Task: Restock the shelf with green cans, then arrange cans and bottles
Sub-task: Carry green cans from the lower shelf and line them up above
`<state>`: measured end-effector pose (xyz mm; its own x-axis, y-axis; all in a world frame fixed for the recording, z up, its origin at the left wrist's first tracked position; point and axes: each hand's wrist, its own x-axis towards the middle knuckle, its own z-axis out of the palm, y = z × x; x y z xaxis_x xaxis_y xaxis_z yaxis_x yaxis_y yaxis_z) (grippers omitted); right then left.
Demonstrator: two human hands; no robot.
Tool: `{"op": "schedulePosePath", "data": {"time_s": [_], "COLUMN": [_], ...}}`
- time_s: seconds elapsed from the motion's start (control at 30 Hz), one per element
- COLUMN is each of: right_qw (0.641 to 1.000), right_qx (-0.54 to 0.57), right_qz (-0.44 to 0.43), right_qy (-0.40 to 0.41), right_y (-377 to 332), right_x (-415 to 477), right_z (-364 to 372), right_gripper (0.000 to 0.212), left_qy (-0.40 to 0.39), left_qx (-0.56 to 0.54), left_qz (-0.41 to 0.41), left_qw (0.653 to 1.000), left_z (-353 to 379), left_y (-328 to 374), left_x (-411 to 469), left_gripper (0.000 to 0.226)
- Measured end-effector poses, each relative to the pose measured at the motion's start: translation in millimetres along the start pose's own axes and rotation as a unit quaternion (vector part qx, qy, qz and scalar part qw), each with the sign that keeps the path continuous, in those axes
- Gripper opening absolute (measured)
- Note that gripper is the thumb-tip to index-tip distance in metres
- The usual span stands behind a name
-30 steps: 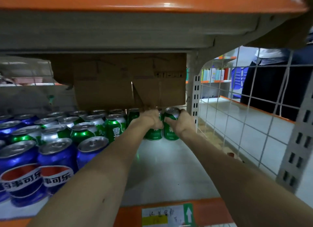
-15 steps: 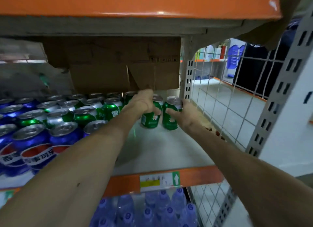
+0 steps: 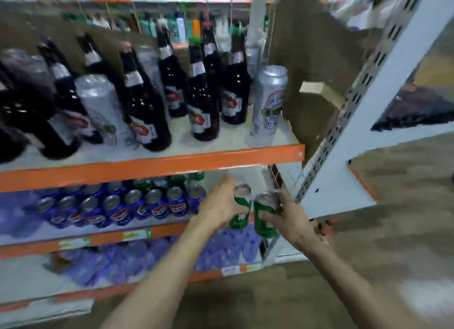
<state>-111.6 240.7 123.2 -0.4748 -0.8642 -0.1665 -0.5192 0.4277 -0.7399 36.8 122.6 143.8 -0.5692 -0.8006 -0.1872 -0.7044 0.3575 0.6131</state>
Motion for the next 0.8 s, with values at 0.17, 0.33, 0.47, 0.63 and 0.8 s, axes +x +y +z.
{"op": "schedulePosePath", "data": {"time_s": [0.17,0.33,0.47,0.63,0.8], "right_qw": [0.999,0.990,0.970,0.945,0.922], "right_qx": [-0.012,0.014,0.038,-0.001,-0.001], "right_qz": [-0.017,-0.128,-0.222,-0.298,-0.337], "right_qy": [-0.035,-0.064,-0.094,-0.134,-0.190], "right_y": [-105.1,-241.8,-335.3,-439.9,-533.7], "right_x": [-93.9,-129.2,-155.6,-196.0,-233.1], "right_z": [-57.3,-71.3,-43.6,16.0,105.1], "right_gripper": [0.041,0.039,0.052,0.056,0.046], "left_qy": [-0.032,0.056,0.143,0.261,0.343], "left_qx": [0.000,-0.027,-0.034,-0.055,-0.087], "left_qz": [-0.043,-0.092,-0.128,-0.189,-0.257], "left_qw": [0.999,0.994,0.981,0.945,0.899], "left_z": [-120.0,-245.4,-321.7,-389.0,-447.6], "left_y": [39.7,41.8,15.9,-39.8,-116.4], "left_x": [-109.0,-204.9,-286.4,-388.3,-476.7], "left_gripper": [0.068,0.067,0.063,0.064,0.065]}}
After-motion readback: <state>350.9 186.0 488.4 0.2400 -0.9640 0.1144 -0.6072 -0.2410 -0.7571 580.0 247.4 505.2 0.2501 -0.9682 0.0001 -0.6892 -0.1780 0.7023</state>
